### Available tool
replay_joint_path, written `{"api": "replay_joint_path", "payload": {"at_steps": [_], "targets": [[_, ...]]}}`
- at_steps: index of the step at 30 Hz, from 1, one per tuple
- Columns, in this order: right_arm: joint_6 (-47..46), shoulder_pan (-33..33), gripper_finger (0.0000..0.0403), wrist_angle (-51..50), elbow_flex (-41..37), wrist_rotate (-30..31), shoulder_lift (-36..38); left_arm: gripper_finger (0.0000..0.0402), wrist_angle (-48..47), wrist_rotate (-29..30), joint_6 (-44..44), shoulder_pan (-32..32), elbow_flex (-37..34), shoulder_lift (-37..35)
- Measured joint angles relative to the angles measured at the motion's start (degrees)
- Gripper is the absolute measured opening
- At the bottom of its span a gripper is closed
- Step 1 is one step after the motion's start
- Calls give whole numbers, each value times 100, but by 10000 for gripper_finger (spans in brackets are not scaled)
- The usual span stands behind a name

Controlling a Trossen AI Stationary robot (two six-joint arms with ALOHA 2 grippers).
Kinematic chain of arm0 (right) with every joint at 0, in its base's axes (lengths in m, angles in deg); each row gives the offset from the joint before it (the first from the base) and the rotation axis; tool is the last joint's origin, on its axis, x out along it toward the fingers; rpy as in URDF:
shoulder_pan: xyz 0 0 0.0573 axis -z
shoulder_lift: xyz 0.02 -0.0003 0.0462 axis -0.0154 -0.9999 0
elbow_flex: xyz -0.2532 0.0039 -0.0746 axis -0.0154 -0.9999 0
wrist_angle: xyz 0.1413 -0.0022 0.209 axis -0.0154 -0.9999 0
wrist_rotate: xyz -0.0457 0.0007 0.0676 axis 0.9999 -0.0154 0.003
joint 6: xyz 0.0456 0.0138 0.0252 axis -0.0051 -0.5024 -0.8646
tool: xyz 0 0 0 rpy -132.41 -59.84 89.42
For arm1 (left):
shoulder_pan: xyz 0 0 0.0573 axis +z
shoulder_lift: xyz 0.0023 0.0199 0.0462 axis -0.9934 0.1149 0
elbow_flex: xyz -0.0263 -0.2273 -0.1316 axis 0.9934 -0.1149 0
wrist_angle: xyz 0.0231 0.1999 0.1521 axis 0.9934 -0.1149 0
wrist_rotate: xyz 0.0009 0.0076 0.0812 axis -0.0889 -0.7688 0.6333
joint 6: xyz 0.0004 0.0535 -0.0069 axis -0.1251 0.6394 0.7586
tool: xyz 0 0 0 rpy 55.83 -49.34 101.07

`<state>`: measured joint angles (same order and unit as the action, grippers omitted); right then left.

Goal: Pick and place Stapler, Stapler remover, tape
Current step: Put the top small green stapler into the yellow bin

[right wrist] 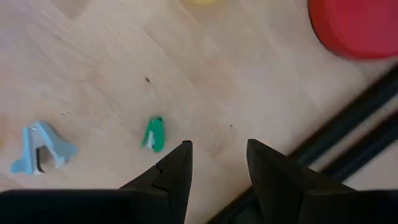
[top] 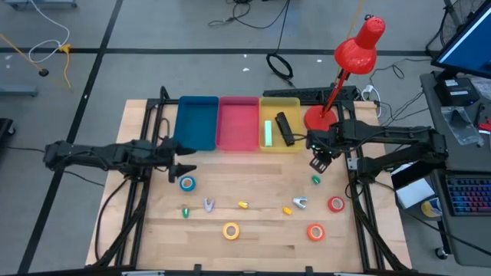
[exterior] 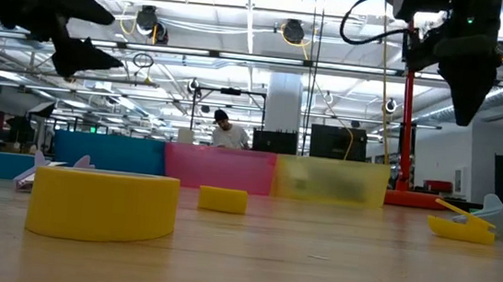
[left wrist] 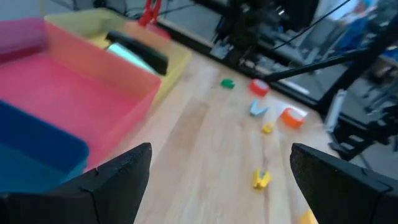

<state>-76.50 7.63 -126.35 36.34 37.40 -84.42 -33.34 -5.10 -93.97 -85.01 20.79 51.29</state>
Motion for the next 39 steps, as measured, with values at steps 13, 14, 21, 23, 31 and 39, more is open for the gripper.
{"api": "replay_joint_path", "payload": {"at_steps": [13, 14, 21, 23, 31, 39], "targets": [[-408, 4, 203, 17, -909, -1403, -2, 380, 19, -198, 19, 177, -422, -727], [-406, 7, 209, 78, -1006, -1486, -2, 381, 19, -197, 28, 177, -422, -727], [-859, 13, 223, 122, -1410, -1485, -4, 377, 26, -196, -113, 180, -422, -727], [-847, 13, 222, 146, -1440, -1482, -3, 375, 26, -195, -144, 180, -422, -727], [-778, 13, 216, 164, -1456, -1496, -2, 382, 26, -192, -124, 180, -422, -727], [-847, 13, 224, 162, -1456, -1483, -2, 375, 26, -192, -111, 180, -422, -727]]}}
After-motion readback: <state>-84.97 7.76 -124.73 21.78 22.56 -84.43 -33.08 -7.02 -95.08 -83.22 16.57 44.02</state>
